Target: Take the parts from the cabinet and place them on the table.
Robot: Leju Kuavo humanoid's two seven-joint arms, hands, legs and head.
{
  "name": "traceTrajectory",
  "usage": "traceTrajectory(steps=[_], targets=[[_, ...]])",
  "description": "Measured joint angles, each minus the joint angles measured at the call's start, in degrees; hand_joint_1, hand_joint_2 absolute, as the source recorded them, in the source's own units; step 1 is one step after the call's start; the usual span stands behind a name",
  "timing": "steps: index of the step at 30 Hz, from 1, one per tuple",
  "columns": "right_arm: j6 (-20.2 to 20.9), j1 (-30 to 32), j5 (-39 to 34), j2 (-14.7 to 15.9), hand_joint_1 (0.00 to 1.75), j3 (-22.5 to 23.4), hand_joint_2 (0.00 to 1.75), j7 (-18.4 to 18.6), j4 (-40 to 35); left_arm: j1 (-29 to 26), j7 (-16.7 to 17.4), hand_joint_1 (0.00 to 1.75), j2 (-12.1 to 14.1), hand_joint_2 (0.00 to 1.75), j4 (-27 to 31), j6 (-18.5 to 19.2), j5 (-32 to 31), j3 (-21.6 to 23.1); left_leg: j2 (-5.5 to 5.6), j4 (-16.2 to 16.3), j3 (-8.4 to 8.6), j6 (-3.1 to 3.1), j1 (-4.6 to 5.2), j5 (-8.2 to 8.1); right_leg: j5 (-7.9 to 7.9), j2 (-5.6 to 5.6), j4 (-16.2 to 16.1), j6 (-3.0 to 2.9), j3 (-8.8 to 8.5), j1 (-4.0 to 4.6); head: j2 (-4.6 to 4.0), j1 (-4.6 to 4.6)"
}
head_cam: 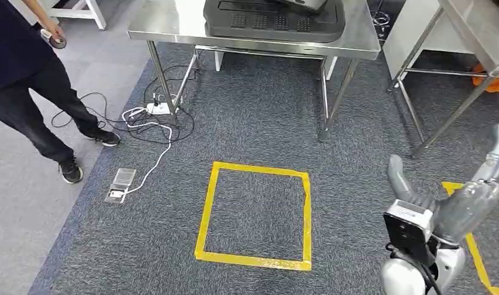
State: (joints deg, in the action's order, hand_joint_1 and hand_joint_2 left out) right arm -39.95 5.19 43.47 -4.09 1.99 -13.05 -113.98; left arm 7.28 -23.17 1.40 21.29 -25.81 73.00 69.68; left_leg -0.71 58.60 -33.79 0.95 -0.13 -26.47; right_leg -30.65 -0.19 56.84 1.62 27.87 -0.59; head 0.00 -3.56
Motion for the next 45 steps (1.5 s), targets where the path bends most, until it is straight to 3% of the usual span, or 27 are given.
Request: traceTrajectory(steps=[3, 4, 6, 8, 9, 10, 11, 14, 15, 19, 21, 23, 25, 27, 28, 29, 30, 32, 34, 35, 36, 39, 40, 41, 43, 44, 45], targets=[[0.0, 0.3, -1.3, 0.0, 0.00, 0.0, 0.00, -0.2, 0.0, 0.0, 0.0, 0.00, 0.0, 1.75, 0.0, 0.0, -0.1, 0.0, -0.10, -0.3, -0.39, -1.12, -0.32, 0.88, 0.34, 0.09, 0.2, -0.71, 0.65, 0.24, 0.00, 0.42], [0.0, 0.3, -1.2, 0.0, 0.00, 0.0, 0.00, -0.2, 0.0, 0.0, 0.0, 0.00, 0.0, 0.00, 0.0, 0.0, -0.1, 0.0, -0.08, -0.2, -0.41, -1.53, -0.01, 1.10, 0.98, 0.03, -0.4, -1.33, 0.91, -0.18, 0.00, 0.59], [0.0, 0.2, 0.9, 0.1, 0.00, 0.0, 0.00, 1.6, -0.1, 0.0, -0.2, 0.00, 0.0, 0.00, 0.0, 0.0, -0.4, 0.0, 0.33, 3.8, -1.89, -1.90, -0.34, -3.14, 1.72, -0.23, -0.6, -2.07, 1.33, -0.41, 0.00, 1.37], [0.0, 0.4, 1.9, 0.5, 0.00, -0.2, 0.00, 2.4, -0.1, -0.1, -0.3, 0.00, 0.0, 0.00, 0.0, -0.1, -0.4, 0.0, 0.32, 12.2, -4.88, -2.23, -0.56, -7.98, 2.19, -0.46, -0.6, -2.49, 2.10, -0.29, 0.00, 2.25], [0.0, 0.5, 2.1, 0.6, 0.00, -0.3, 1.75, 2.6, -0.1, -0.1, -0.3, 0.00, 0.0, 0.00, 0.0, -0.2, -0.4, 0.0, 0.31, 15.7, -5.96, -2.36, -0.61, -9.42, 2.43, -0.47, -0.5, -2.52, 2.49, -0.23, 0.00, 2.41], [0.0, 0.7, 2.1, 0.8, 0.00, -0.4, 1.75, 2.9, -0.1, -0.1, -0.3, 0.00, 0.0, 0.00, 0.0, -0.3, -0.4, 0.0, 0.31, 17.0, -5.97, -2.45, -0.63, -9.53, 2.67, -0.46, -0.4, -2.44, 2.90, -0.23, 0.00, 2.58], [0.0, 0.9, 2.2, 1.0, 0.00, -0.5, 1.75, 3.2, -0.1, -0.1, -0.4, 0.00, 0.0, 0.00, 0.0, -0.4, -0.4, 0.0, 0.30, 15.4, -4.51, -2.43, -0.68, -8.44, 2.82, -0.45, -0.3, -2.30, 3.17, -0.24, 0.00, 2.82], [0.0, 1.1, 2.1, 1.2, 0.00, -0.5, 1.75, 3.2, -0.4, 0.0, -0.5, 0.00, 0.0, 0.00, 0.0, -0.5, -0.4, 0.0, -0.61, 1.5, 4.09, -2.13, -0.84, -2.95, 2.94, -0.71, 0.3, -1.97, 3.46, -0.31, 0.00, 3.37], [0.0, 1.2, 2.1, 1.2, 0.00, -0.5, 1.75, 3.2, -0.6, 0.1, -0.5, 0.00, 0.0, 0.00, 0.0, -0.5, -0.5, 0.0, -1.44, -0.5, 4.53, -1.87, -0.54, -3.73, 2.89, -0.80, 0.7, -1.51, 3.66, 0.11, 0.00, 3.67], [0.0, 1.3, 1.8, 1.5, 0.00, -0.5, 1.75, 3.0, -0.9, 0.1, -0.5, 0.00, 0.0, 0.00, 0.0, 0.2, -1.0, 0.0, -0.29, -0.7, 3.65, -0.14, -0.31, -2.96, 3.39, -1.72, 0.7, -0.39, 3.90, 0.00, 0.00, 3.28], [0.0, 1.4, 1.9, 1.7, 0.00, -0.5, 1.75, 3.0, -1.2, 0.1, -0.5, 0.00, 0.1, 0.00, 0.0, 0.4, -1.0, 0.0, -0.03, -1.2, 3.33, 0.89, -0.64, -2.25, 0.41, -0.80, 3.3, 0.13, 4.99, -0.23, 0.00, 2.91], [0.0, 1.5, 2.4, 1.9, 0.00, -0.5, 1.75, 3.2, -1.3, 0.1, -0.5, 0.00, 0.1, 0.00, 0.0, 0.6, -1.2, 0.0, 0.35, -1.1, 2.67, 1.31, -0.52, -1.86, -5.04, -0.37, 12.7, 0.45, 8.78, -0.26, 0.00, 1.92], [0.0, 1.6, 2.7, 1.9, 0.00, -0.5, 1.75, 3.5, -1.3, 0.0, -0.4, 0.00, 0.1, 0.00, 0.0, 0.6, -1.2, 0.0, 0.92, -1.0, 2.21, 1.34, -0.36, -1.58, -6.92, -0.26, 18.9, 0.51, 11.13, -0.26, 0.00, 1.33], [0.0, 1.8, 2.8, 2.0, 0.00, -0.5, 1.75, 3.7, -1.3, -0.1, -0.4, 0.00, 0.1, 0.00, 0.0, 0.6, -1.3, 0.0, 1.72, -1.0, 2.11, 1.21, -0.29, -1.42, -3.77, -0.07, 15.0, 0.13, 8.59, -0.23, 0.00, 0.98], [0.0, 1.7, 2.8, 2.1, 0.00, -0.5, 1.75, 3.8, -1.4, 0.0, -0.4, 0.00, 0.1, 0.00, 0.0, 0.6, -1.3, 0.0, 2.30, -0.9, 2.19, 1.10, -0.25, -1.35, -1.10, 0.42, 9.7, -0.27, 5.77, -0.19, 0.00, 0.72], [0.0, 1.8, 2.9, 2.1, 0.00, -0.5, 1.75, 3.8, -1.4, 0.1, -0.4, 0.00, 0.1, 0.00, 0.0, 0.6, -1.3, 0.0, 2.75, -0.9, 2.23, 1.00, -0.25, -1.30, 1.37, 1.98, 4.1, -0.74, 2.99, -0.17, 0.00, 0.48], [0.0, 1.7, 3.0, 2.1, 0.00, -0.5, 1.75, 3.8, -1.5, 0.1, -0.5, 0.00, 0.1, 0.00, 0.0, 0.7, -1.3, 0.0, 3.09, -0.9, 1.96, 0.78, -0.32, -1.20, 1.38, 4.51, 1.1, -1.19, 1.74, -0.14, 0.00, 0.28], [0.0, 1.9, 3.0, 2.1, 0.00, -0.5, 1.75, 3.7, -1.7, 0.3, -0.5, 0.00, 0.1, 0.00, 0.0, 0.8, -1.4, 0.0, 4.07, -0.6, 1.08, 0.01, -0.36, -0.77, 1.27, 3.85, 0.1, -1.02, 1.71, 0.04, -0.02, 0.39], [0.0, 1.9, 3.2, 2.1, 0.00, -0.5, 1.75, 3.7, -1.9, 0.1, -0.5, 0.00, 0.1, 0.00, 0.0, 0.8, -1.4, 0.0, 5.13, -0.9, 0.92, -0.81, -0.47, -0.26, 1.62, 2.92, -0.2, -1.40, 1.74, 0.18, 0.00, 0.37], [0.0, 1.9, 3.4, 2.1, 0.00, -0.5, 1.75, 3.7, -2.0, 0.1, -0.5, 0.00, 0.2, 0.00, 0.0, 0.8, -1.5, 0.0, 4.71, -0.4, 0.89, -0.99, -0.32, -0.77, 2.10, 2.11, -1.0, -1.73, 1.53, -0.53, 0.00, 0.46], [0.0, 1.9, 3.5, 2.1, 0.00, -0.6, 1.75, 3.7, -2.1, 0.1, -0.5, 0.00, 0.2, 0.00, 0.0, 0.8, -1.5, 0.0, 3.12, 1.1, 0.26, -1.37, -0.21, -2.19, 2.30, 1.45, -1.2, -1.91, 1.52, -0.48, 0.00, 0.93], [0.0, 1.9, 4.0, 2.1, 0.00, -0.6, 1.75, 4.1, -2.3, 0.2, -0.5, 0.00, 0.2, 0.00, 0.0, 1.0, -1.5, 0.0, 1.65, 14.0, -5.29, -2.05, -0.56, -8.96, 2.34, -0.75, -1.1, -2.21, 1.74, -0.36, 0.00, 2.32], [0.0, 1.9, 4.0, 2.1, 0.00, -0.6, 1.75, 4.2, -2.3, 0.1, -0.5, 0.00, 0.2, 0.00, 0.0, 1.0, -1.5, 0.0, 1.57, 16.7, -6.32, -2.19, -0.62, -9.61, 2.34, -1.35, -1.0, -2.20, 1.83, -0.36, 0.00, 2.47], [0.0, 1.9, 4.0, 2.1, 0.00, -0.6, 1.75, 4.3, -2.3, 0.0, -0.5, 0.00, 0.2, 0.00, 0.0, 1.0, -1.4, 0.0, 1.49, 16.6, -6.07, -2.29, -0.74, -8.92, 2.34, -2.03, -0.9, -2.20, 1.86, -0.39, 0.00, 2.69], [0.0, 1.9, 4.0, 2.1, 0.00, -0.6, 1.75, 4.5, -2.3, -0.1, -0.5, 0.00, 0.3, 0.00, 0.0, 1.0, -1.2, 0.0, 0.78, 9.5, -2.04, -2.36, -0.96, -5.01, 2.26, -3.09, -0.8, -2.08, 1.80, -0.48, 0.00, 3.10], [0.0, 1.9, 4.0, 2.1, 0.00, -0.6, 1.75, 4.5, -2.3, 0.0, -0.5, 0.00, 0.3, 0.00, 0.0, 1.0, -1.1, 0.0, -0.25, 3.8, 1.04, -2.33, -1.00, -2.61, 2.13, -3.60, -0.7, -1.86, 1.68, -0.58, 0.00, 3.21], [0.0, 1.8, 4.0, 2.1, 0.00, -0.6, 1.75, 4.5, -2.3, 0.1, -0.5, 0.00, 0.3, 0.00, 0.0, 1.0, -1.1, 0.0, -2.86, -0.6, 2.90, -2.20, -0.94, -2.24, 1.93, -4.00, -0.6, -1.53, 1.66, -0.36, 0.00, 3.48]])
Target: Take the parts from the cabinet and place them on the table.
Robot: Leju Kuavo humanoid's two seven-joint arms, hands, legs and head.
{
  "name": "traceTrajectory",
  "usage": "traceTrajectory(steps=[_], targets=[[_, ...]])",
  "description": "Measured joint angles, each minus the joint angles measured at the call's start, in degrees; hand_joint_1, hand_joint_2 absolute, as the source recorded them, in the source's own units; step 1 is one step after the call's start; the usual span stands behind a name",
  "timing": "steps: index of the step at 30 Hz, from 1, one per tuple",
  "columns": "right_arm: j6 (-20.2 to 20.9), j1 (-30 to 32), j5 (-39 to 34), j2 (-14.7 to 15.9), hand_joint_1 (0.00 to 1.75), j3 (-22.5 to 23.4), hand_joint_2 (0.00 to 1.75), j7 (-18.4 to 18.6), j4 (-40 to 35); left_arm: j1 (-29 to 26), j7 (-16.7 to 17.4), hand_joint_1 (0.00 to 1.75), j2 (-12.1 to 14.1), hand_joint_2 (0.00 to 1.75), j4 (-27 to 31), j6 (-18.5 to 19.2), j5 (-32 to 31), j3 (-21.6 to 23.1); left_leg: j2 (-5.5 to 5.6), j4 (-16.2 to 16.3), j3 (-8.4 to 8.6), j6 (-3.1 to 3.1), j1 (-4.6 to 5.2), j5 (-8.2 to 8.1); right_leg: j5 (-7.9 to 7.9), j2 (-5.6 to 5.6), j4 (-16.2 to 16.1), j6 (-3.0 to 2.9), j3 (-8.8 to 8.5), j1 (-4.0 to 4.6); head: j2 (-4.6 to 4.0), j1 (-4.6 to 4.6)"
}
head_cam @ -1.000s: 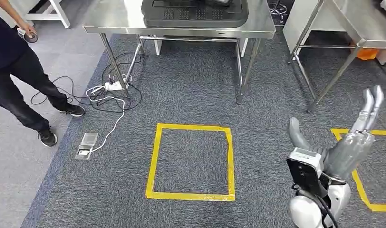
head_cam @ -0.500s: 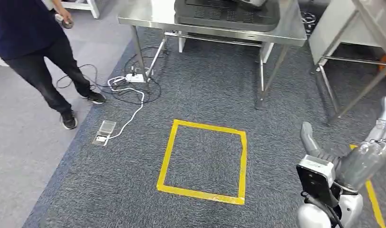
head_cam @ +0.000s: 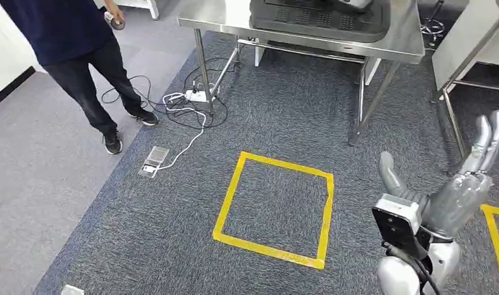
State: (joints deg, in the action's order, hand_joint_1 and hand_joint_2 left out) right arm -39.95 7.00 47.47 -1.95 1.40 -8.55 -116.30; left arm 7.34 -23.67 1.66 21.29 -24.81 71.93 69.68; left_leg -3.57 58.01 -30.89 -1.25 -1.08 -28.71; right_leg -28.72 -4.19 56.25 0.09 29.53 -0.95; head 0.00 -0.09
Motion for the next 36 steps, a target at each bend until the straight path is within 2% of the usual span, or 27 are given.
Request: traceTrajectory(steps=[1, 3, 5, 6, 7, 9, 10, 11, 12, 14, 15, 16, 18, 20, 21, 22, 23, 25, 26, 27, 29, 30, 31, 32, 33, 35, 36], targets=[[0.0, 0.0, 0.0, 0.0, 0.00, 0.0, 1.75, 0.0, 0.0, 0.1, 0.0, 0.00, 0.0, 0.00, 0.0, 0.0, 0.0, 0.0, 0.29, -0.5, -0.10, 0.51, 0.46, 0.22, -0.26, -0.31, 0.4, 0.43, 0.09, 0.32, 0.00, 0.44], [0.0, -0.2, 0.0, 0.2, 0.00, -0.1, 1.75, 0.0, 0.0, 0.0, 0.0, 0.00, 0.0, 0.00, 0.0, 0.0, 0.0, 0.0, 1.22, -0.3, -0.57, 1.16, 0.48, 0.28, -0.06, -1.11, 0.2, 0.94, 0.04, 0.41, 0.00, -0.51], [0.0, -0.3, -0.1, 0.2, 0.00, -0.2, 1.75, -0.1, 0.0, -0.2, 0.0, 0.00, 0.0, 0.00, 0.0, -0.1, 0.0, 0.0, 2.09, -0.8, -0.62, 2.23, 0.40, 0.81, -0.27, -1.91, 0.2, 1.67, -0.03, 0.17, 0.00, -0.42], [0.0, -0.3, -0.1, 0.2, 0.00, -0.2, 1.75, -0.2, 0.0, -0.2, 0.0, 0.00, 0.0, 0.00, 0.0, -0.3, 0.0, 0.0, 2.41, -1.0, -0.66, 2.56, 0.28, 1.02, -1.55, 0.21, 1.3, 1.98, 0.14, -0.07, 0.00, -0.70], [0.0, -0.3, -0.1, 0.2, 0.00, -0.3, 1.75, -0.2, 0.0, -0.1, 0.0, 0.00, 0.0, 0.00, 0.0, -0.3, 0.1, 0.0, 2.84, -1.0, -0.87, 2.92, 0.26, 1.24, -4.00, 2.21, 4.4, 2.01, 1.43, -0.16, 0.00, -1.07], [0.0, -0.2, -0.1, 0.4, 0.00, -0.3, 1.75, -0.3, 0.0, 0.0, 0.0, 0.00, 0.0, 0.00, 0.0, -0.3, 0.0, 0.0, 3.78, -1.0, -1.23, 3.19, 0.41, 1.41, -8.80, 3.65, 14.0, 2.07, 5.61, -0.14, 0.00, -2.01], [0.0, -0.2, -0.1, 0.4, 0.00, -0.3, 1.75, -0.3, 0.0, -0.1, 0.0, 0.00, 0.0, 0.00, 0.0, -0.3, 0.0, 0.0, 4.33, -0.9, -1.38, 3.27, 0.54, 1.48, -9.97, 3.81, 17.8, 2.07, 7.33, -0.10, 0.00, -2.36], [0.0, -0.1, -0.1, 0.4, 0.00, -0.3, 1.75, -0.3, 0.0, -0.1, 0.0, 0.00, 0.0, 0.00, 0.0, -0.3, 0.0, 0.0, 4.89, -0.8, -1.42, 3.29, 0.63, 1.49, -9.57, 3.86, 18.9, 2.00, 7.82, -0.07, 0.00, -2.58], [0.0, -0.1, -0.1, 0.4, 0.00, -0.3, 1.75, -0.3, 0.0, -0.2, 0.0, 0.00, 0.0, 0.00, 0.0, -0.3, 0.0, 0.0, 5.58, -0.7, -1.39, 3.29, 0.70, 1.50, -7.60, 3.93, 16.8, 1.77, 6.84, 0.00, 0.00, -2.76], [0.0, -0.1, 0.1, 0.4, 0.00, -0.3, 1.75, -0.3, 0.0, -0.1, 0.0, 0.00, 0.0, 0.00, 0.0, -0.3, 0.0, 0.0, 6.96, -0.6, -1.22, 3.26, 0.77, 1.49, -2.02, 5.00, 6.9, 1.00, 2.15, 0.08, 0.00, -3.13], [0.0, -0.1, 0.2, 0.4, 0.00, -0.3, 1.75, -0.2, 0.0, -0.1, 0.0, 0.00, 0.0, 0.00, 0.0, -0.3, 0.0, 0.0, 7.48, -0.5, -1.20, 3.19, 0.75, 1.54, -0.05, 7.34, 2.0, 0.55, 0.12, 0.15, 0.00, -3.34], [0.0, 0.0, 0.3, 0.5, 0.00, -0.3, 1.75, -0.1, 0.0, 0.1, 0.1, 0.00, 0.0, 0.00, 0.0, -0.3, 0.0, 0.0, 7.83, -0.4, -1.57, 2.80, 0.96, 1.63, -0.77, 9.63, 0.9, 0.44, -0.41, 0.10, 0.00, -3.02], [0.0, 0.0, 0.6, 0.7, 0.00, -0.3, 1.75, 0.2, 0.0, 0.1, 0.2, 0.00, 0.0, 0.00, 0.0, -0.3, 0.0, 0.0, 8.99, -0.4, -2.24, 2.05, 0.36, 2.09, -0.64, 8.50, 0.2, 0.54, -0.30, 0.43, 0.00, -3.28], [0.0, -0.1, 0.8, 0.8, 0.00, -0.4, 1.75, 0.6, -0.1, -0.1, 0.3, 0.00, 0.0, 0.00, 0.0, -0.4, 0.0, 0.0, 10.10, -0.9, -2.33, 1.22, 0.58, 2.51, -0.07, 7.40, -0.8, -0.01, -0.65, 0.23, 0.00, -3.24], [0.0, -0.2, 0.9, 0.8, 0.00, -0.4, 1.75, 0.7, -0.1, -0.2, 0.4, 0.00, 0.0, 0.00, 0.0, -0.5, 0.0, 0.0, 8.18, 0.2, -2.35, 1.16, 0.49, 1.66, 0.36, 6.27, -1.3, -0.15, -0.90, -0.16, 0.00, -3.13], [0.0, -0.1, 1.0, 0.8, 0.00, -0.5, 1.75, 0.9, -0.1, -0.1, 0.3, 0.00, 0.0, 0.00, 0.0, -0.5, 0.0, 0.0, 5.81, 2.6, -3.54, 0.87, 0.80, -0.27, 0.43, 5.77, -1.5, -0.46, -0.93, -0.16, 0.00, -2.38], [0.0, -0.1, 1.0, 0.9, 0.00, -0.5, 1.75, 1.2, -0.1, 0.0, 0.4, 0.00, 0.0, 0.00, 0.0, -0.5, 0.0, 0.0, 4.83, 6.8, -5.52, 0.58, 0.67, -2.76, 0.44, 4.82, -1.5, -0.61, -0.88, -0.10, 0.00, -1.62], [0.1, 0.0, 1.1, 1.0, 0.00, -0.5, 1.75, 1.3, -0.1, 0.0, 0.4, 0.00, 0.0, 0.00, 0.0, -0.5, 0.0, 0.0, 4.39, 15.8, -9.53, 0.19, 0.33, -6.50, 0.39, 3.12, -1.5, -0.67, -0.76, -0.04, 0.00, -1.14], [0.0, 0.0, 1.0, 1.0, 0.00, -0.5, 1.75, 1.5, -0.1, -0.1, 0.4, 0.00, 0.0, 0.00, 0.0, -0.5, 0.0, 0.0, 4.34, 17.4, -10.14, 0.05, 0.15, -6.48, 0.36, 2.36, -1.4, -0.64, -0.74, -0.05, 0.00, -0.94], [0.0, 0.0, 1.0, 1.0, 0.00, -0.5, 1.75, 1.5, -0.1, -0.2, 0.4, 0.00, 0.0, 0.00, 0.0, -0.5, 0.0, 0.0, 4.16, 15.8, -9.22, -0.08, -0.05, -5.14, 0.33, 1.66, -1.4, -0.59, -0.76, -0.11, 0.00, -0.74], [0.0, 0.0, 1.0, 1.1, 0.00, -0.5, 1.75, 1.5, -0.1, -0.2, 0.4, 0.00, 0.0, 0.00, 0.0, -0.5, 0.0, 0.0, 3.23, 6.5, -4.08, -0.27, -0.29, -0.62, 0.07, 0.44, -1.2, -0.18, -0.96, -0.38, 0.00, -0.48], [0.0, 0.0, 1.1, 1.1, 0.00, -0.5, 1.75, 1.6, -0.1, -0.1, 0.4, 0.00, 0.0, 0.00, 0.0, -0.5, 0.0, 0.0, 1.36, 0.9, -0.95, -0.36, -0.30, 1.45, -0.21, -0.06, -1.0, 0.27, -1.12, -0.39, 0.00, -0.35], [0.0, 0.0, 1.1, 1.2, 0.00, -0.6, 1.75, 1.8, -0.2, 0.0, 0.4, 0.00, 0.0, 0.00, 0.0, -0.5, 0.0, 0.0, -0.35, -0.7, -0.52, -0.14, 0.10, 0.50, -0.45, -0.38, -0.8, 0.63, -1.08, -0.10, 0.00, 0.17], [0.0, -0.1, 1.2, 1.4, 0.00, -0.6, 1.75, 2.1, -0.2, 0.0, 0.4, 0.00, 0.0, 0.00, 0.0, -0.7, 0.0, 0.0, 0.88, -0.8, -0.85, 0.68, 0.02, 1.02, -0.59, -0.63, -0.6, 0.98, -1.08, 0.20, 0.00, -0.07], [0.0, -0.1, 1.4, 1.5, 0.00, -0.7, 1.75, 2.3, -0.2, -0.1, 0.4, 0.00, 0.0, 0.00, 0.0, -0.9, 0.0, 0.0, 1.13, -0.6, -1.09, 0.93, 0.17, 0.90, -0.58, -1.03, -0.6, 1.20, -1.15, 0.15, 0.00, -0.50], [0.0, -0.1, 1.4, 1.7, 0.00, -1.0, 1.75, 2.8, -0.2, -0.2, 0.4, 0.00, 0.0, 0.00, 0.0, -1.2, 0.0, 0.0, 2.02, -0.6, -1.40, 1.73, 0.33, 1.03, -0.54, -1.82, -0.8, 1.96, -1.37, -0.08, 0.00, -0.57], [0.0, -0.2, 1.5, 1.9, 0.00, -1.0, 1.75, 2.8, -0.2, -0.3, 0.4, 0.00, 0.0, 0.00, 0.0, -1.4, 0.0, 0.0, 2.39, -0.9, -1.30, 2.22, 0.06, 1.33, -1.45, -0.15, -0.4, 2.46, -1.35, -0.41, 0.00, -0.72]])
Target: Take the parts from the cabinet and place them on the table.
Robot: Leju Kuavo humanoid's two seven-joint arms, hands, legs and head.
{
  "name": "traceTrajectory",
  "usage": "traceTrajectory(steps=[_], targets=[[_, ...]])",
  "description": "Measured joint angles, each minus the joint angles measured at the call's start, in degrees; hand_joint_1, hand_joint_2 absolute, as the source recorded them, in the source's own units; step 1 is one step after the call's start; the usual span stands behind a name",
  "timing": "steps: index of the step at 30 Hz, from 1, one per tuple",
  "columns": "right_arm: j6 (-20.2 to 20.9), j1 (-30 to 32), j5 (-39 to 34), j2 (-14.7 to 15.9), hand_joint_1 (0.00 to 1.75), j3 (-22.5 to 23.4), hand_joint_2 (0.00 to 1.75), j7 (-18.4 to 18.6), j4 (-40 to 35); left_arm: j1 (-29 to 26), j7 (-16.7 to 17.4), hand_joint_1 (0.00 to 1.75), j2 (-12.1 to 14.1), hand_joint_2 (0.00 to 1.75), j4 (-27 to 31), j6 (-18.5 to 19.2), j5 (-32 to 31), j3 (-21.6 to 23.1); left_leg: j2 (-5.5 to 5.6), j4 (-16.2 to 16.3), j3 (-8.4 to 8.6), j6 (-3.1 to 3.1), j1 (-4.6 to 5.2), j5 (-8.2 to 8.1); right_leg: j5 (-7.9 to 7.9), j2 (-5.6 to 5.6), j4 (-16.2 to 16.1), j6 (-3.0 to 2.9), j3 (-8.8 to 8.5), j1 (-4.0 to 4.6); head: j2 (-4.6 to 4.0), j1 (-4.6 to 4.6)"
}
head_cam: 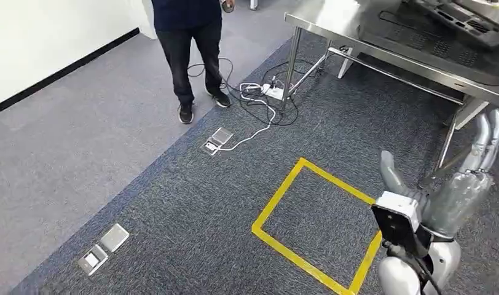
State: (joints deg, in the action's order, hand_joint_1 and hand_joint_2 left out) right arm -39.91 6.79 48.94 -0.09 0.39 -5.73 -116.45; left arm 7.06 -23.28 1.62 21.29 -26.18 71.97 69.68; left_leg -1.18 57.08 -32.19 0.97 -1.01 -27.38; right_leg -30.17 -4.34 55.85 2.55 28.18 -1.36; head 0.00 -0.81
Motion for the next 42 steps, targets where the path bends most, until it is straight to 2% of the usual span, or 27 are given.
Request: traceTrajectory(steps=[1, 2, 4, 5, 7, 9, 10, 11, 14, 15, 16, 17, 19, 21, 22, 24, 25, 26, 30, 32, 35, 36, 37, 39, 40, 41, 42], targets=[[0.0, 0.0, 0.1, 0.1, 0.00, -0.1, 1.75, 0.0, 0.0, 0.0, 0.0, 0.00, 0.0, 0.00, 0.0, -0.1, 0.0, 0.0, 0.44, -0.1, -0.08, 0.33, 0.03, 0.13, -1.89, 2.35, 2.2, -0.02, 0.87, -0.07, 0.00, -0.35], [0.0, 0.2, 0.3, 0.3, 0.00, -0.2, 1.75, 0.1, 0.0, 0.2, 0.0, 0.00, 0.0, 0.00, 0.0, 0.0, -0.2, 0.0, 0.85, 0.0, -0.18, 0.58, 0.07, 0.21, -4.50, 3.37, 6.5, -0.12, 2.81, -0.07, 0.00, -0.68], [0.0, 0.4, 0.6, 0.5, 0.00, -0.3, 1.75, 0.2, 0.0, 0.2, 0.0, 0.00, 0.0, 0.00, 0.0, 0.4, -0.4, 0.0, 1.92, 0.0, -0.28, 0.73, 0.34, 0.23, -8.39, 3.93, 16.1, -0.20, 7.25, 0.19, 0.00, -1.69], [0.0, 0.4, 0.7, 0.6, 0.00, -0.4, 1.75, 0.3, 0.0, 0.2, 0.1, 0.00, 0.0, 0.00, 0.0, 0.6, -0.4, 0.0, 2.51, 0.0, -0.28, 0.80, 0.51, 0.25, -8.72, 3.99, 18.8, -0.34, 8.66, 0.23, 0.00, -2.03], [0.0, 0.5, 1.0, 0.7, 0.00, -0.4, 1.75, 0.4, 0.0, 0.1, 0.1, 0.00, 0.0, 0.00, 0.0, 0.7, -0.5, 0.0, 3.96, 0.0, -0.12, 0.80, 0.71, 0.25, -5.09, 4.17, 15.4, -0.94, 7.48, 0.45, 0.00, -2.34], [0.0, 0.5, 1.5, 0.9, 0.00, -0.5, 1.75, 0.5, 0.0, 0.2, 0.1, 0.00, 0.0, 0.00, 0.0, 0.7, -0.5, 0.0, 5.45, 0.0, 0.22, 0.78, 0.77, 0.24, 0.95, 6.09, 4.5, -1.85, 2.77, 0.62, 0.00, -2.67], [0.0, 0.5, 1.6, 0.9, 0.00, -0.5, 1.75, 0.6, 0.0, 0.3, 0.1, 0.00, -0.1, 0.00, 0.0, 0.8, -0.6, 0.0, 5.92, 0.0, 0.07, 0.65, 0.73, 0.31, 1.14, 9.30, 1.6, -2.22, 1.52, 0.66, 0.00, -2.80], [0.0, 0.8, 1.7, 0.9, 0.00, -0.5, 1.75, 0.7, 0.0, 0.4, 0.1, 0.00, -0.1, 0.00, 0.0, 0.9, -0.6, 0.0, 6.63, 0.3, -0.30, 0.43, 0.79, 0.33, 1.37, 9.28, 0.6, -1.97, 1.36, 0.62, 0.00, -2.41], [0.0, 0.7, 2.1, 1.1, 0.00, -0.7, 1.75, 0.9, 0.0, 0.1, 0.1, 0.00, -0.1, 0.00, 0.0, 0.9, -0.7, 0.0, 8.23, -0.3, -0.79, -0.71, 0.32, 1.01, 1.19, 7.69, 0.3, -2.28, 1.34, 1.02, 0.00, -2.76], [0.0, 0.8, 2.2, 1.1, 0.00, -0.9, 1.75, 0.9, 0.0, 0.0, 0.1, 0.00, 0.0, 0.00, 0.0, 0.9, -0.7, 0.0, 7.65, 0.2, -0.79, -0.93, 0.58, 0.57, 1.71, 6.78, -0.7, -2.79, 0.98, 0.13, 0.00, -2.49], [0.0, 0.8, 2.3, 1.1, 0.00, -1.0, 1.75, 0.9, 0.0, 0.0, 0.1, 0.00, 0.0, 0.00, 0.0, 0.9, -0.8, 0.0, 4.30, 1.9, -1.37, -1.22, 1.04, -0.76, 1.82, 5.94, -1.0, -2.98, 0.81, 0.35, 0.00, -1.97], [0.0, 0.9, 2.3, 1.1, 0.00, -1.0, 1.75, 0.9, 0.0, 0.2, 0.1, 0.00, 0.0, 0.00, 0.0, 0.9, -0.9, 0.0, 2.83, 5.3, -3.05, -1.47, 0.94, -2.94, 1.81, 5.12, -1.0, -3.21, 0.77, 0.43, 0.00, -1.16], [0.0, 0.9, 2.4, 1.1, 0.00, -1.0, 1.75, 1.0, 0.0, 0.3, 0.1, 0.00, 0.0, 0.00, 0.0, 0.9, -1.0, 0.0, 2.07, 14.3, -7.23, -1.86, 0.67, -7.13, 1.70, 3.49, -1.0, -3.37, 0.78, 0.55, 0.00, -0.68], [0.0, 1.0, 2.4, 1.1, 0.00, -1.1, 1.75, 1.0, 0.0, 0.1, 0.1, 0.00, 0.0, 0.00, 0.0, 0.9, -1.0, 0.0, 1.98, 18.0, -8.88, -2.12, 0.32, -7.39, 1.57, 1.98, -0.9, -3.39, 0.71, 0.54, 0.00, -0.29], [0.0, 0.9, 2.4, 1.1, 0.00, -1.2, 1.75, 1.0, 0.0, 0.1, 0.1, 0.00, 0.0, 0.00, 0.0, 0.9, -1.0, 0.0, 1.77, 15.2, -7.42, -2.15, 0.18, -5.47, 1.43, 1.24, -0.9, -3.29, 0.58, 0.52, 0.00, -0.09], [0.0, 0.9, 2.5, 1.1, 0.00, -1.4, 1.75, 1.0, 0.0, 0.1, 0.1, 0.00, 0.0, 0.00, 0.0, 0.9, -1.0, 0.0, 0.32, 5.0, -1.94, -1.98, 0.14, -0.58, 1.05, 0.09, -0.9, -2.97, 0.02, 0.43, 0.00, 0.28], [0.0, 0.9, 2.6, 1.1, 0.00, -1.5, 1.75, 1.1, 0.0, 0.2, 0.1, 0.00, 0.0, 0.00, 0.0, 0.9, -1.0, 0.0, -2.25, 0.2, 0.18, -1.71, 0.30, 0.34, 0.77, -0.39, -0.9, -2.62, -0.23, 0.54, 0.00, 0.50], [0.0, 0.9, 2.6, 1.2, 0.00, -1.7, 1.75, 1.3, 0.0, 0.3, 0.1, 0.00, 0.0, 0.00, 0.0, 0.9, -0.9, 0.0, -2.63, -0.5, 0.32, -1.50, 0.95, 0.09, 0.47, -0.80, -0.6, -2.21, -0.22, 0.95, 0.00, 0.81], [0.0, 0.5, 2.8, 1.4, 0.00, -2.0, 1.75, 1.6, 0.0, 0.0, 0.0, 0.00, 0.0, 0.00, 0.0, 0.9, -0.8, 0.0, -0.35, -0.7, -0.06, -0.13, 0.82, 0.34, 0.04, -2.30, -0.8, -1.07, -0.69, 0.70, 0.00, 0.37], [0.0, 0.4, 3.0, 1.6, 0.00, -2.2, 1.75, 1.6, 0.0, 0.1, 0.0, 0.00, 0.1, 0.00, 0.0, 0.8, -0.8, 0.0, 0.54, -0.9, 0.02, 0.57, 0.53, 0.58, -3.48, 2.76, 3.6, -0.79, 0.98, 0.35, 0.00, 0.02], [0.0, 0.6, 3.0, 1.9, 0.00, -2.2, 1.75, 1.9, 0.0, 0.3, -0.1, 0.00, 0.1, 0.00, 0.0, 0.8, -1.0, 0.0, 2.22, -0.9, -0.02, 0.81, 0.67, 0.57, -9.20, 4.03, 17.5, -0.63, 7.68, 0.39, 0.00, -1.21], [0.0, 0.6, 3.0, 1.9, 0.00, -2.2, 1.75, 1.9, 0.0, 0.2, -0.1, 0.00, 0.1, 0.00, 0.0, 0.8, -1.0, 0.0, 2.85, -0.9, 0.03, 0.82, 0.69, 0.56, -8.82, 4.04, 18.9, -0.63, 8.59, 0.38, 0.00, -1.40], [0.0, 0.6, 3.0, 1.9, 0.00, -2.2, 1.75, 1.9, 0.0, 0.2, -0.1, 0.00, 0.1, 0.00, 0.0, 0.8, -1.1, 0.0, 3.61, -0.9, 0.12, 0.81, 0.68, 0.56, -6.92, 4.07, 17.3, -0.69, 8.14, 0.38, 0.00, -1.51], [0.0, 0.5, 3.0, 2.0, 0.00, -2.3, 1.75, 1.9, 0.0, 0.2, -0.1, 0.00, 0.1, 0.00, 0.0, 0.8, -1.1, 0.0, 5.16, -0.8, 0.48, 0.64, 0.53, 0.45, -0.95, 4.98, 7.8, -0.96, 4.24, 0.23, 0.00, -1.90], [0.0, 0.5, 3.0, 2.0, 0.00, -2.3, 1.75, 2.0, 0.0, 0.2, -0.1, 0.00, 0.1, 0.00, 0.0, 0.8, -1.1, 0.0, 5.84, -0.8, 0.52, 0.44, 0.42, 0.35, 1.78, 7.74, 2.4, -1.01, 2.19, -0.05, 0.00, -2.19], [0.0, 0.7, 3.0, 2.1, 0.00, -2.3, 1.75, 2.1, 0.0, 0.4, -0.1, 0.00, 0.1, 0.00, 0.0, 0.8, -1.1, 0.0, 6.36, -0.4, 0.17, 0.04, 0.75, 0.26, 1.37, 10.07, 1.1, -0.95, 1.74, -0.04, 0.00, -2.23], [0.0, 0.7, 3.0, 2.2, 0.00, -2.3, 1.75, 2.1, 0.0, 0.4, -0.1, 0.00, 0.1, 0.00, 0.0, 0.8, -1.1, 0.0, 7.19, -0.2, -0.31, -0.26, 0.48, 0.41, 0.93, 9.48, 0.1, -1.00, 1.43, -0.05, 0.00, -2.23]])
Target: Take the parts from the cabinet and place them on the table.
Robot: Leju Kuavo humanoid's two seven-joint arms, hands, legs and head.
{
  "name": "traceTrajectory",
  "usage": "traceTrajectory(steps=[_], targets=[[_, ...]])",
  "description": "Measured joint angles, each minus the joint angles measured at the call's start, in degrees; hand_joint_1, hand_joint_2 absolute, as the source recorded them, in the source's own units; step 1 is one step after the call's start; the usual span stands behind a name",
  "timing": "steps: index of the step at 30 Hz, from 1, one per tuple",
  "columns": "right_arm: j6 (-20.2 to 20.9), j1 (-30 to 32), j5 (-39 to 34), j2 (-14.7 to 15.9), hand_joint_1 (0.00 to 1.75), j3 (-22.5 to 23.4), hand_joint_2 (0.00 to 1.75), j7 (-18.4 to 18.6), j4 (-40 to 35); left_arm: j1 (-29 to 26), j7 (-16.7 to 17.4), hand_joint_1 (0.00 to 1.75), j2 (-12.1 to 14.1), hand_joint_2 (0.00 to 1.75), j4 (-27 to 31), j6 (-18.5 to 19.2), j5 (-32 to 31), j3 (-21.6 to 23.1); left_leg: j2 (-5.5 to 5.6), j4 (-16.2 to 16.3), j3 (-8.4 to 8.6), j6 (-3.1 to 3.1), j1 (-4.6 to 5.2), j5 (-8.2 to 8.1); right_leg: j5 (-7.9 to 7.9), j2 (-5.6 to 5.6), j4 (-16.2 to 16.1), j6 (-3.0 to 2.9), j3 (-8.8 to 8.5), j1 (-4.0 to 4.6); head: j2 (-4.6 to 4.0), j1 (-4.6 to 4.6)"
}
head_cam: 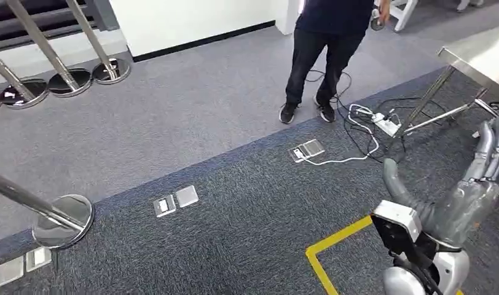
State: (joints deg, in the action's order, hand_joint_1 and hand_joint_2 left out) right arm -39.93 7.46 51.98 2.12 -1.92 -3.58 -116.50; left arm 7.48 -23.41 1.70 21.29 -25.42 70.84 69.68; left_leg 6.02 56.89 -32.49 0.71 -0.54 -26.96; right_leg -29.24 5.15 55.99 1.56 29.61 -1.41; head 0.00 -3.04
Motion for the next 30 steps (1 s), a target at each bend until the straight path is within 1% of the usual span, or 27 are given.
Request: traceTrajectory(steps=[2, 3, 4, 5, 6, 7, 8, 9, 10, 11, 12, 13, 14, 15, 16, 18, 19, 20, 21, 23, 24, 25, 26, 27, 28, 29, 30], targets=[[0.0, -0.1, 0.0, 0.1, 0.00, 0.0, 1.75, 0.0, 0.0, -0.2, 0.0, 0.00, 0.0, 0.00, 0.0, -0.1, 0.0, 0.0, 0.98, -0.3, -0.34, -0.69, -0.18, 0.41, 0.02, -0.99, 0.4, -0.31, 0.13, 0.37, 0.00, 0.24], [0.0, -0.2, 0.0, 0.1, 0.00, -0.2, 1.75, 0.2, 0.0, -0.3, 0.0, 0.00, 0.0, 0.00, 0.0, -0.1, 0.0, 0.0, 1.69, -0.4, -0.42, -1.01, -0.14, 0.51, 0.26, -1.74, 0.0, -0.70, -0.03, 0.18, 0.00, 0.39], [0.0, -0.3, 0.0, 0.2, 0.00, -0.4, 1.75, 0.4, 0.0, -0.4, 0.0, 0.00, 0.0, 0.00, 0.0, -0.1, 0.0, 0.0, 0.47, 1.1, -0.67, -1.19, -0.12, -0.22, 0.48, -2.82, -0.5, -1.09, -0.36, -0.14, 0.00, 0.48], [0.0, -0.3, 0.0, 0.2, 0.00, -0.5, 1.75, 0.4, 0.0, -0.4, -0.1, 0.00, 0.0, 0.00, 0.0, -0.1, 0.0, 0.0, -2.72, 4.0, -1.94, -1.52, 0.38, -2.12, 0.47, -3.48, -0.7, -1.60, -0.62, -0.07, 0.00, 1.33], [0.0, -0.3, 0.0, 0.2, 0.00, -0.5, 1.75, 0.5, 0.0, -0.3, -0.1, 0.00, 0.0, 0.00, 0.0, -0.1, 0.0, 0.0, -4.14, 8.0, -3.88, -1.75, 0.31, -4.43, 0.43, -4.44, -0.8, -1.82, -0.61, 0.13, 0.00, 1.96], [0.0, -0.3, 0.0, 0.2, 0.00, -0.6, 1.75, 0.5, 0.0, -0.2, -0.1, 0.00, 0.0, 0.00, 0.0, -0.1, 0.0, 0.0, -4.87, 12.8, -6.15, -1.91, 0.18, -6.68, 0.35, -5.32, -0.7, -1.95, -0.62, 0.31, 0.00, 2.16], [0.0, -0.3, -0.1, 0.3, 0.00, -0.7, 1.75, 0.6, 0.0, -0.2, -0.2, 0.00, 0.0, 0.00, 0.0, -0.1, 0.0, 0.0, -5.13, 16.8, -8.07, -1.98, 0.08, -8.20, 0.28, -6.17, -0.7, -2.04, -0.61, 0.43, 0.00, 2.23], [0.0, -0.3, -0.2, 0.3, 0.00, -0.9, 1.75, 0.6, 0.0, -0.3, -0.2, 0.00, 0.0, 0.00, 0.0, -0.1, 0.0, 0.0, -5.19, 18.5, -8.86, -2.00, -0.02, -8.33, 0.20, -6.89, -0.7, -2.13, -0.63, 0.48, 0.00, 2.38], [0.0, -0.3, -0.2, 0.3, 0.00, -1.0, 1.75, 0.7, 0.0, -0.3, -0.2, 0.00, 0.0, 0.00, 0.0, -0.1, 0.0, 0.0, -5.25, 17.5, -8.30, -1.96, -0.07, -7.21, 0.11, -7.56, -0.7, -2.13, -0.75, 0.51, 0.00, 2.51], [0.0, -0.3, -0.2, 0.3, 0.00, -1.0, 1.75, 0.7, 0.0, -0.4, -0.2, 0.00, 0.0, 0.00, 0.0, -0.1, 0.0, 0.0, -5.45, 13.9, -6.38, -1.86, -0.09, -5.00, -0.05, -8.25, -0.7, -2.04, -0.93, 0.51, 0.00, 2.67], [0.0, -0.3, -0.2, 0.3, 0.00, -1.0, 1.75, 0.7, 0.0, -0.4, -0.2, 0.00, 0.0, 0.00, 0.0, -0.1, 0.0, 0.0, -5.99, 8.4, -3.53, -1.70, -0.08, -2.27, -0.27, -8.87, -0.7, -1.94, -1.23, 0.50, 0.00, 2.78], [0.0, -0.4, -0.2, 0.4, 0.00, -1.1, 1.75, 0.7, 0.0, -0.3, -0.2, 0.00, 0.0, 0.00, 0.0, -0.1, 0.0, 0.0, -7.49, 2.6, -0.48, -1.44, 0.00, 0.23, -0.49, -9.42, -0.7, -1.78, -1.61, 0.50, 0.00, 2.89], [0.0, -0.4, -0.2, 0.4, 0.00, -1.2, 1.75, 0.7, 0.0, -0.2, -0.2, 0.00, 0.0, 0.00, 0.0, -0.1, 0.0, 0.0, -10.30, 0.1, 0.69, -1.13, 0.45, -0.51, -0.74, -9.89, -0.7, -1.50, -1.72, 0.74, 0.00, 2.97], [0.0, -0.4, -0.2, 0.5, 0.00, -1.3, 1.75, 0.7, 0.0, -0.1, -0.2, 0.00, 0.0, 0.00, 0.0, -0.1, 0.0, 0.0, -9.86, -0.3, 0.36, -0.64, 0.91, -0.24, -0.92, -10.18, -0.5, -1.17, -1.65, 0.94, 0.00, 3.15], [0.0, -0.5, -0.2, 0.5, 0.00, -1.4, 1.75, 0.7, 0.0, -0.2, -0.2, 0.00, 0.0, 0.00, 0.0, -0.1, 0.1, 0.0, -9.32, -0.2, 0.15, -0.51, 0.96, -0.27, -0.97, -10.70, -0.6, -1.01, -1.76, 0.99, 0.00, 2.86], [0.0, -0.6, -0.4, 0.6, 0.00, -1.4, 1.75, 0.7, 0.0, -0.4, -0.2, 0.00, 0.0, 0.00, 0.0, -0.1, 0.1, 0.0, -8.30, -0.4, 0.02, -0.08, 1.08, -0.24, -1.08, -11.67, -0.9, -0.56, -2.16, 0.98, 0.00, 2.86], [0.0, -0.7, -0.4, 0.6, 0.00, -1.4, 1.75, 0.7, 0.0, -0.5, -0.2, 0.00, 0.0, 0.00, 0.0, -0.2, 0.1, 0.0, -7.80, -1.0, 0.40, 0.43, 0.44, 0.10, -1.98, -10.60, -0.5, -0.13, -2.18, 0.63, 0.00, 2.82], [0.0, -0.7, -0.4, 0.6, 0.00, -1.5, 1.75, 0.7, 0.0, -0.4, -0.2, 0.00, 0.0, 0.00, 0.0, -0.2, 0.1, 0.0, -7.31, -1.1, 0.42, 0.69, 0.47, 0.18, -3.48, -8.12, 1.4, -0.09, -1.52, 0.59, 0.00, 2.73], [0.0, -0.6, -0.4, 0.7, 0.00, -1.5, 1.75, 0.8, 0.0, -0.3, -0.2, 0.00, 0.0, 0.00, 0.0, -0.2, 0.1, 0.0, -6.86, -1.1, 0.40, 1.10, 0.44, 0.21, -6.05, -6.56, 5.9, -0.13, 0.53, 0.51, 0.00, 2.43], [0.0, -0.5, -0.4, 0.9, 0.00, -1.6, 1.75, 1.0, 0.0, -0.1, -0.2, 0.00, 0.0, 0.00, 0.0, -0.2, 0.1, 0.0, -5.61, -1.1, 0.39, 1.18, 0.47, 0.18, -9.99, -5.51, 15.7, 0.07, 5.41, 0.56, 0.00, 1.68], [0.0, -0.5, -0.3, 1.0, 0.00, -1.7, 1.75, 1.0, 0.0, -0.2, -0.2, 0.00, 0.0, 0.00, 0.0, -0.2, 0.1, 0.0, -5.02, -1.0, 0.43, 1.20, 0.49, 0.17, -10.36, -5.43, 18.5, 0.11, 7.02, 0.56, 0.00, 1.40], [0.0, -0.5, -0.3, 1.1, 0.00, -1.9, 1.75, 1.0, 0.0, -0.2, -0.2, 0.00, 0.0, 0.00, 0.0, -0.2, 0.1, 0.0, -4.30, -1.0, 0.53, 1.20, 0.47, 0.16, -9.23, -5.42, 18.5, 0.11, 7.33, 0.53, 0.00, 1.25], [0.0, -0.5, -0.3, 1.1, 0.00, -1.9, 1.75, 1.1, 0.0, -0.2, -0.2, 0.00, 0.0, 0.00, 0.0, -0.2, 0.1, 0.0, -3.54, -1.0, 0.64, 1.16, 0.42, 0.13, -7.02, -5.35, 15.9, 0.11, 6.47, 0.44, 0.00, 1.05], [0.0, -0.5, -0.3, 1.1, 0.00, -1.9, 1.75, 1.2, 0.0, -0.2, -0.2, 0.00, 0.0, 0.00, 0.0, -0.2, 0.1, 0.0, -2.73, -1.0, 0.87, 1.08, 0.35, 0.07, -3.84, -5.06, 11.1, 0.04, 4.50, 0.31, 0.00, 0.83], [0.0, -0.5, -0.3, 1.1, 0.00, -2.0, 1.75, 1.4, 0.0, -0.2, -0.2, 0.00, 0.0, 0.00, 0.0, -0.2, 0.1, 0.0, -1.96, -0.8, 1.10, 0.83, 0.22, -0.08, -0.63, -3.97, 5.4, 0.05, 2.13, 0.09, 0.00, 0.63], [0.0, -0.5, -0.3, 1.2, 0.00, -2.1, 1.75, 1.7, 0.0, -0.2, -0.2, 0.00, 0.0, 0.00, 0.0, -0.2, 0.0, 0.0, -1.39, -0.8, 0.93, 0.47, 0.06, -0.27, 0.38, -0.62, 1.7, 0.16, 0.91, -0.32, 0.00, 0.35], [0.0, -0.4, -0.3, 1.2, 0.00, -2.3, 1.75, 1.9, 0.0, 0.0, -0.2, 0.00, 0.0, 0.00, 0.0, -0.2, 0.0, 0.0, -0.72, 0.1, 0.38, 0.07, 0.49, -0.33, 0.29, 0.30, 0.5, 0.20, 0.38, -0.27, 0.00, 0.39]])
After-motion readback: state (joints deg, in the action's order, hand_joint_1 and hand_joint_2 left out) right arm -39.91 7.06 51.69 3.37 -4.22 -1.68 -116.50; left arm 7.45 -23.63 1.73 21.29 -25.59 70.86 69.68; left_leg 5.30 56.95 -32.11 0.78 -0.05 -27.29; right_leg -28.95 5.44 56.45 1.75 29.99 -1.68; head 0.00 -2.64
